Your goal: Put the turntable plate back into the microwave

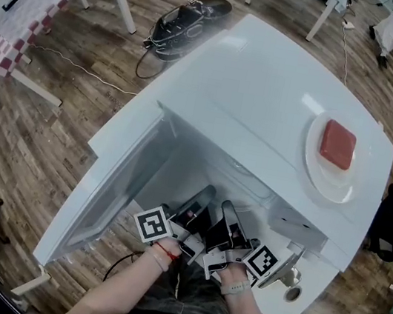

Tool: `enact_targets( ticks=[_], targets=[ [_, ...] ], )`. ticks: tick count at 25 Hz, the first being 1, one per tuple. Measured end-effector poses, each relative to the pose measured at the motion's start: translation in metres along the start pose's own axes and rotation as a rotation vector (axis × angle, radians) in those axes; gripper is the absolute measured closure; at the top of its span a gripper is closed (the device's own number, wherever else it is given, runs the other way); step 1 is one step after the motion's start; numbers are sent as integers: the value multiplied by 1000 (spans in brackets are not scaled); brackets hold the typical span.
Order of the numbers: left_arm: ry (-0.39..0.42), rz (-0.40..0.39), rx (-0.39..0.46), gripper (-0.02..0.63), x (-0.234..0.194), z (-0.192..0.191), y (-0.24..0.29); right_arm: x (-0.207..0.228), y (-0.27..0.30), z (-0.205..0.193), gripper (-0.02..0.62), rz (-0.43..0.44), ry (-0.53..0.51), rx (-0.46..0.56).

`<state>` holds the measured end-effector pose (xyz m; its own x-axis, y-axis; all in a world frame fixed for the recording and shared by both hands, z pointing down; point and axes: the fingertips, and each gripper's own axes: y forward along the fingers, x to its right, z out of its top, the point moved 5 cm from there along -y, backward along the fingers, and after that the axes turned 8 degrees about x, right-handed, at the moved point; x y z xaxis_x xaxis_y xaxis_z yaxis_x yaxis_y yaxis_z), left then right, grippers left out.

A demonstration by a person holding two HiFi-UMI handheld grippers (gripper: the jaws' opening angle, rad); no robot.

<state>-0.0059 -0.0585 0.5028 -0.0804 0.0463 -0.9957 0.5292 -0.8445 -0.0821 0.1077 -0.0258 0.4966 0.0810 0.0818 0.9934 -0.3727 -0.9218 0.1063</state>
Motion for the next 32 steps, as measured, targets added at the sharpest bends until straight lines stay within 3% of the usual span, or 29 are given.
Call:
enact_targets(
  ticks=[14,32],
  targets=[
    [45,-27,-10,555,4,4,4,-2,21,27,545,-3,11,100],
    [35,-9,-3,555,1,4,6,-4,18,23,540,6,-8,80]
  ],
)
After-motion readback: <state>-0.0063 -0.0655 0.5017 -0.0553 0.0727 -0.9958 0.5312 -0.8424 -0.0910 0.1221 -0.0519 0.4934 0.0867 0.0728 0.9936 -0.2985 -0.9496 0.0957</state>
